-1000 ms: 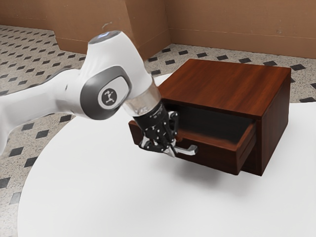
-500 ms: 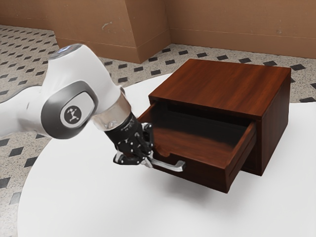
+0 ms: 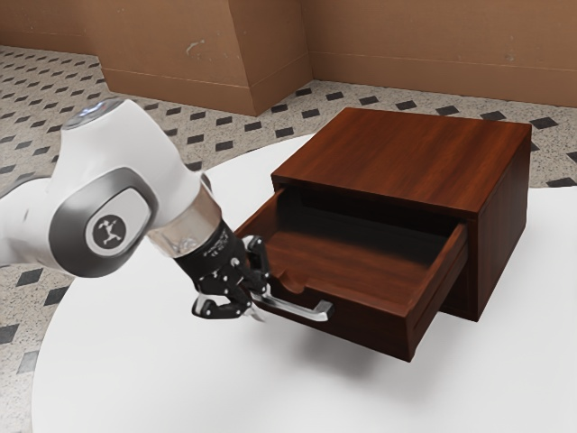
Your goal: Pull the drawer handle with one arm to open the drawer
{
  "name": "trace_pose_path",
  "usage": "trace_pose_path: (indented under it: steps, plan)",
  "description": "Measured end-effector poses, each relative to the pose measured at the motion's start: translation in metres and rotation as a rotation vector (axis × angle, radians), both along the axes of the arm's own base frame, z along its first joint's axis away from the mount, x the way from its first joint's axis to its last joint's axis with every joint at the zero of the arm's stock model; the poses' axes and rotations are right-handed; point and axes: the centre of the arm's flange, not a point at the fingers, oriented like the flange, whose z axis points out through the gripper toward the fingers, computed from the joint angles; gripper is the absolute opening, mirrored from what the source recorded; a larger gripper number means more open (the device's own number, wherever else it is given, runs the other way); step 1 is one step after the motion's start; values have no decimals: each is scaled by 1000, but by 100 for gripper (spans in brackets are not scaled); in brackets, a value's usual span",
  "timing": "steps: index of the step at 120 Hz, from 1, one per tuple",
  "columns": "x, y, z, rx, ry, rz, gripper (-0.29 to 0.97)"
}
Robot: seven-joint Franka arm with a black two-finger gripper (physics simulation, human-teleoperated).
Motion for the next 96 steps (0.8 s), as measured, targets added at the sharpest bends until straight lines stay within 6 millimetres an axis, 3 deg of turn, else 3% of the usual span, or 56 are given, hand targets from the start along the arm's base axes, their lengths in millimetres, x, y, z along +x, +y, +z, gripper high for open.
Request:
trace_pose_path:
  steps: [43, 82, 88, 96]
  plan:
    - [-6, 0, 5, 5, -19, 2, -10]
    - [-24, 3, 41, 34, -112, 10, -9]
    - [-28, 15, 55, 47, -154, 44, 5]
    - [-38, 3, 77, 98, -225, 25, 27]
